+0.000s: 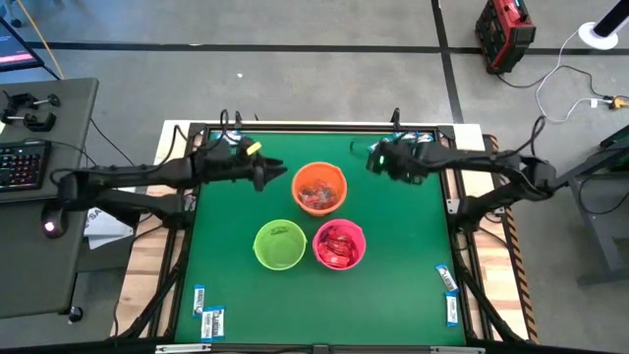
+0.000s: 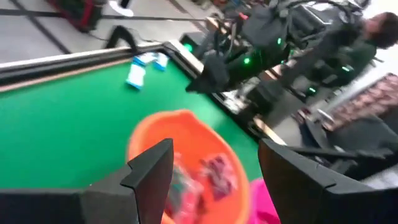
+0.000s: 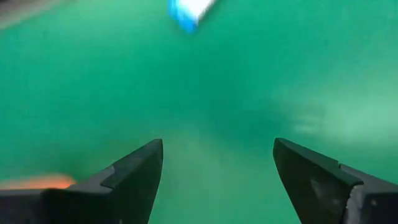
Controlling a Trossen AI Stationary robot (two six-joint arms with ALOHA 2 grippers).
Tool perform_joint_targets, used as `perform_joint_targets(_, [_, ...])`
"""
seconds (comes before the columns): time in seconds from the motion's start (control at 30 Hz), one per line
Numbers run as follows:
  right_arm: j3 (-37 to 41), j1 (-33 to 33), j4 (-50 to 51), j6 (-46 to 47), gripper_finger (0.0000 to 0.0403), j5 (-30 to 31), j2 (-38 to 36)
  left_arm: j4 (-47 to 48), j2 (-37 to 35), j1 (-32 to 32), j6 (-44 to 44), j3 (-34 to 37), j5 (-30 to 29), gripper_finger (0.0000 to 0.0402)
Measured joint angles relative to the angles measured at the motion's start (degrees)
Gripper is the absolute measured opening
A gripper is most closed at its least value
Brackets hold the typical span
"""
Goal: Sort candy by brand, put in halloween buckets
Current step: Put the white chocolate bar into the green bucket
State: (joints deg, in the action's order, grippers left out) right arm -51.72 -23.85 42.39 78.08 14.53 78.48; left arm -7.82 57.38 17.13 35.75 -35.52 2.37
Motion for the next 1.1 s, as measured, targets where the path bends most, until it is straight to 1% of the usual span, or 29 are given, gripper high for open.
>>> perform_joint_targets(0.07, [0.8,-6.1,-4.6,-3.7,0.0298,-0.2,0.7,-0.4,1.4,3.0,0.0,0.0,0.6,0.0225])
perform_joint_targets(0.17, [1.0,-14.1,-9.5,-8.0,0.0296,-4.4,3.2,-3.1,3.0,7.3,1.6,0.0,2.8,0.0225])
perform_joint_targets(0.27, [1.0,-19.7,-14.7,-9.2,0.0286,-8.7,6.1,-4.1,3.9,10.6,2.9,-0.5,4.5,0.0225])
perform_joint_targets(0.37, [1.0,-23.3,-18.7,-7.9,0.0270,-11.6,9.1,-4.2,4.5,13.2,1.5,-1.2,4.9,0.0225])
perform_joint_targets(0.47, [0.3,-25.1,-20.8,-6.1,0.0257,-13.1,12.3,-4.2,5.1,15.9,0.0,-1.8,6.8,0.0225])
perform_joint_targets(0.6, [-2.9,-26.1,-21.2,-4.6,0.0252,-15.6,17.2,-4.1,5.9,19.7,-1.1,-2.2,12.7,0.0225])
perform_joint_targets(0.67, [-5.7,-26.3,-20.6,-4.6,0.0252,-16.4,19.9,-4.1,6.2,21.5,-1.9,-2.2,15.8,0.0225])
perform_joint_targets(0.77, [-11.0,-26.4,-15.9,-4.7,0.0252,-16.5,24.5,-4.0,6.6,24.4,-2.6,-2.2,19.6,0.0225])
perform_joint_targets(0.93, [-19.0,-26.5,-3.6,-5.6,0.0252,-16.5,30.6,-4.0,6.7,28.2,-2.9,-2.2,26.3,0.0225])
perform_joint_targets(1.0, [-21.1,-26.5,-1.6,-5.6,0.0252,-16.5,32.0,-4.1,6.7,29.2,-3.0,-2.2,27.8,0.0225])
perform_joint_targets(1.1, [-22.4,-26.5,-1.2,-4.5,0.0252,-16.4,32.9,-4.0,6.7,30.2,-3.9,-2.2,29.1,0.0225])
